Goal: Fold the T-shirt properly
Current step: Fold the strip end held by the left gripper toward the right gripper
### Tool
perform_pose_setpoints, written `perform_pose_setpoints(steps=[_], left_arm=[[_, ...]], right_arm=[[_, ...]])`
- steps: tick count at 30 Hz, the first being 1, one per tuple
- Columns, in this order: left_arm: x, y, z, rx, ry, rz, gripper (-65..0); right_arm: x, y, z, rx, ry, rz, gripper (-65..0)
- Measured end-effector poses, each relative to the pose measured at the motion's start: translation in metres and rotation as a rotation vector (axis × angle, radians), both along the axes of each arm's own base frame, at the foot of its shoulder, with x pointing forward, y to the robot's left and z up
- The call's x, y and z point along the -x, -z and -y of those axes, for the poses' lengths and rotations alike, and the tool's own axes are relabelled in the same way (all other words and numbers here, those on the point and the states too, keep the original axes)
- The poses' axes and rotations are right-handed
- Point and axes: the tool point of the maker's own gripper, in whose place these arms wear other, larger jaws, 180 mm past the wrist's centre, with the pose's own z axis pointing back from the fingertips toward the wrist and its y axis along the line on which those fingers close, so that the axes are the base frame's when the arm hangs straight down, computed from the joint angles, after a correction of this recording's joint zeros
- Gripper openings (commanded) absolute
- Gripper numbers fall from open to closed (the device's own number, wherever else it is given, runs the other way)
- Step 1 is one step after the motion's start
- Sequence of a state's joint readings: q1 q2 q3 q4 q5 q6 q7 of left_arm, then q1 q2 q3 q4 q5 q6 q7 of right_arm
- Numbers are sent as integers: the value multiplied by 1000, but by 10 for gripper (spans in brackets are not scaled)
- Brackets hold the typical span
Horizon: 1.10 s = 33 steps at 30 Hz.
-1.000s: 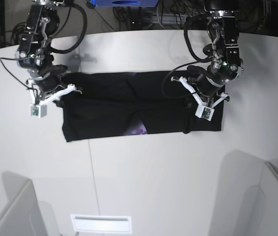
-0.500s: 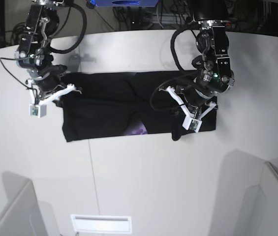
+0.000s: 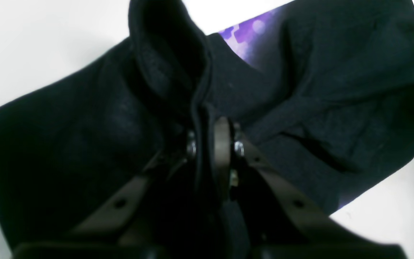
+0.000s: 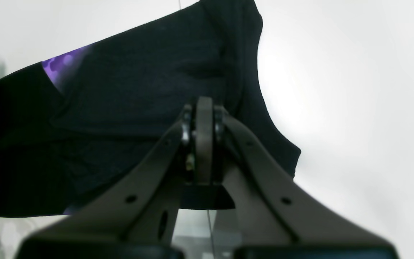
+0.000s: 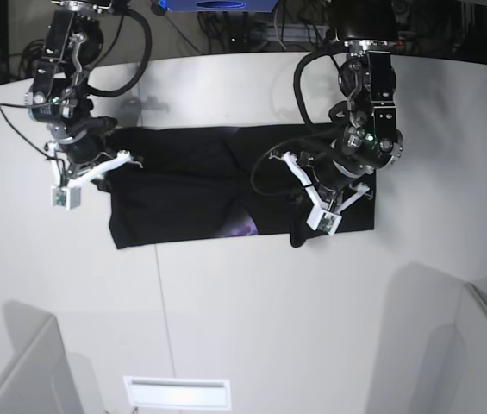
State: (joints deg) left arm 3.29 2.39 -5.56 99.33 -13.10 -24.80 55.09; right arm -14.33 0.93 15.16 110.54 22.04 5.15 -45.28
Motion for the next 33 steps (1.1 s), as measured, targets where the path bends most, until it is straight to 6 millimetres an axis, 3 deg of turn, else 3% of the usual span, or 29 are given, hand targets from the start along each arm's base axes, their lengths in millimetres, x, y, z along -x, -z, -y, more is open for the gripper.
perform_pose_setpoints(steps=[4, 17, 23, 27, 33], left_arm=[[3, 8, 0, 0, 0, -26, -650], [3, 8, 1, 6, 0, -27, -650], [2, 8, 1, 9, 0, -24, -400], [5, 7, 21, 23, 43, -25, -267], [4, -3, 77, 56, 191, 1, -219]], right_arm=[[0, 0, 0, 0, 0, 0, -650], [0, 0, 0, 0, 0, 0, -650], [0, 0, 0, 0, 0, 0, -650], [0, 0, -1, -3, 1, 0, -650], [0, 0, -1, -3, 1, -1, -650]])
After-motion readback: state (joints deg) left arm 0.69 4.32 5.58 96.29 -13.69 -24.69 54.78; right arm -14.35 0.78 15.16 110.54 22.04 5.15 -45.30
